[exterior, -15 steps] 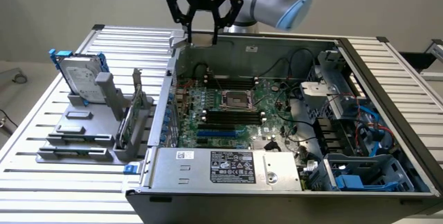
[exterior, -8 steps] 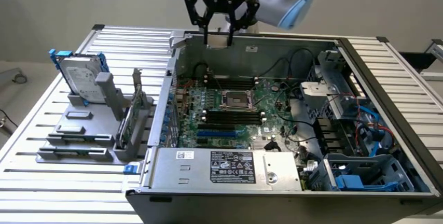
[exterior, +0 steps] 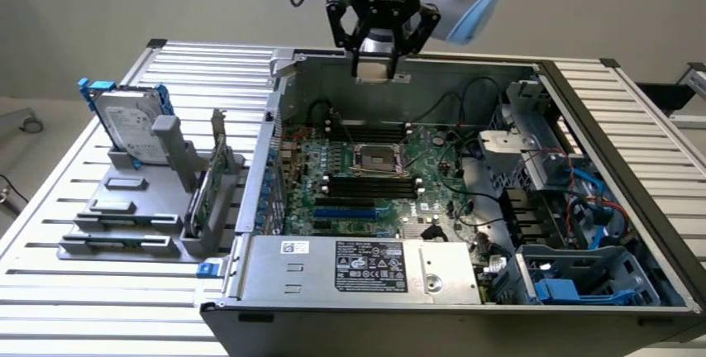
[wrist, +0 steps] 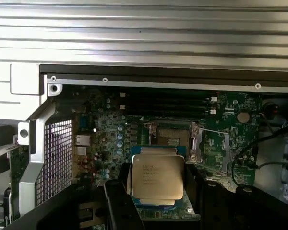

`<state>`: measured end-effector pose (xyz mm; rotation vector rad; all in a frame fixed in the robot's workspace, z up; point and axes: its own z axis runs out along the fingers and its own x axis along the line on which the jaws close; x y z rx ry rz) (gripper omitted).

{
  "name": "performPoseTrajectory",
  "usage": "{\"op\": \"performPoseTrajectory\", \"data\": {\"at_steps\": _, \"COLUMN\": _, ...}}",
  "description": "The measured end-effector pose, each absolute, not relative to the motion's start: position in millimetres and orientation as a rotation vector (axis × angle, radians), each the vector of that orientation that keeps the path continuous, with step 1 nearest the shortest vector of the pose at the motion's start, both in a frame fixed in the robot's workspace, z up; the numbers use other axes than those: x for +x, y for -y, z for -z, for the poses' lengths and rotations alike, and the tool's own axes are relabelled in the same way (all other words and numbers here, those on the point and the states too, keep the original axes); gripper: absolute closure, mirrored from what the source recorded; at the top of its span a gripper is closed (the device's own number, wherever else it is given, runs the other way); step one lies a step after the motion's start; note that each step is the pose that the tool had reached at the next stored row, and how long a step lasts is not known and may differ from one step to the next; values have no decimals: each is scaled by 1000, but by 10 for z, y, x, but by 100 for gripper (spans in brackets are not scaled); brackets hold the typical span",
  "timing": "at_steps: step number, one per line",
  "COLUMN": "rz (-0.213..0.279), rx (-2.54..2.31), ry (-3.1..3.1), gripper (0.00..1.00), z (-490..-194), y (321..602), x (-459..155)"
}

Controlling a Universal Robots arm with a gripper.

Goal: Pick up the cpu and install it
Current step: 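Pick up the cpu and move it towards the insertion slot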

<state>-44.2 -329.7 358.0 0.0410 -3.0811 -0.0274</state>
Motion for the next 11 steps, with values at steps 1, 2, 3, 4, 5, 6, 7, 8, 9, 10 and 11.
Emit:
{"op": "performPoseTrajectory", "data": {"at_steps": 1, "rz": 27, "rx": 41, "ry": 3081, "gripper": 45, "z": -3562, "y": 3289, "x": -397}}
{"op": "performPoseTrajectory", "data": {"at_steps": 2, "rz": 27, "rx": 41, "ry": 3081, "gripper": 45, "z": -3544, "y": 3285, "x": -352}}
{"op": "performPoseTrajectory", "data": {"at_steps": 3, "rz": 28, "rx": 41, "ry": 3081, "gripper": 45, "z": -3526, "y": 3285, "x": -307}}
{"op": "performPoseTrajectory", "data": {"at_steps": 4, "rz": 28, "rx": 41, "ry": 3081, "gripper": 45, "z": -3507, "y": 3285, "x": -259}}
{"op": "performPoseTrajectory", "data": {"at_steps": 5, "rz": 28, "rx": 41, "ry": 3081, "gripper": 45, "z": -3489, "y": 3285, "x": -214}}
{"op": "performPoseTrajectory", "data": {"at_steps": 6, "rz": 27, "rx": 41, "ry": 3081, "gripper": 45, "z": -3471, "y": 3285, "x": -169}}
{"op": "performPoseTrajectory", "data": {"at_steps": 7, "rz": 27, "rx": 41, "ry": 3081, "gripper": 45, "z": -3453, "y": 3286, "x": -131}}
{"op": "performPoseTrajectory", "data": {"at_steps": 8, "rz": 27, "rx": 41, "ry": 3081, "gripper": 45, "z": -3435, "y": 3301, "x": -119}}
{"op": "performPoseTrajectory", "data": {"at_steps": 9, "rz": 27, "rx": 41, "ry": 3081, "gripper": 45, "z": -3418, "y": 3325, "x": -118}}
{"op": "performPoseTrajectory", "data": {"at_steps": 10, "rz": 28, "rx": 41, "ry": 3081, "gripper": 45, "z": -3399, "y": 3346, "x": -118}}
{"op": "performPoseTrajectory", "data": {"at_steps": 11, "rz": 28, "rx": 40, "ry": 3081, "gripper": 45, "z": -3381, "y": 3365, "x": -118}}
